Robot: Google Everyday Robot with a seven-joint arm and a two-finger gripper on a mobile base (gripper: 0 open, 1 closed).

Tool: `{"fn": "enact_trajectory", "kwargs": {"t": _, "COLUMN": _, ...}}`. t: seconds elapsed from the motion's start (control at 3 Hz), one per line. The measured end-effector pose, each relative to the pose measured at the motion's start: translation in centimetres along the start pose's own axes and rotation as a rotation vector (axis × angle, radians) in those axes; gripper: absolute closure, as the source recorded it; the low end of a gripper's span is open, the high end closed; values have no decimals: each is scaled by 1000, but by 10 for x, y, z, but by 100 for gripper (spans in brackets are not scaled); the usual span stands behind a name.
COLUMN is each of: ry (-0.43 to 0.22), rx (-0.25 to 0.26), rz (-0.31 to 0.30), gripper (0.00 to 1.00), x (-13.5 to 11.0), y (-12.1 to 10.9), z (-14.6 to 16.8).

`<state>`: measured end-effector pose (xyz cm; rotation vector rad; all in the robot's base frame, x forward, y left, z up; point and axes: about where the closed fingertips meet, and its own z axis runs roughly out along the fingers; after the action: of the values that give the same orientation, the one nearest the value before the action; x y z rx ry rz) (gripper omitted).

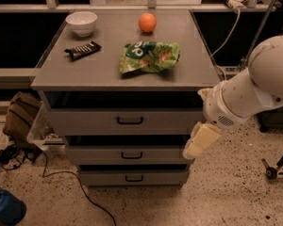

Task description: Open middle drawer

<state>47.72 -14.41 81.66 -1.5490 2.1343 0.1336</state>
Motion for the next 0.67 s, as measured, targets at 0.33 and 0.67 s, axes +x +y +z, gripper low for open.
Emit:
{"fn": "enact_trajectory", "kwargs": {"t": 0.33, "ry": 0, "rx": 0, "rz": 0, "gripper": 0, "x": 0, "y": 0, "z": 0}}
{"fn": "enact_trajectory", "kwargs": {"t": 0.67, "ry": -31, "rx": -11, "rz": 2, "gripper": 0, "x": 2, "y": 13, "z": 25}}
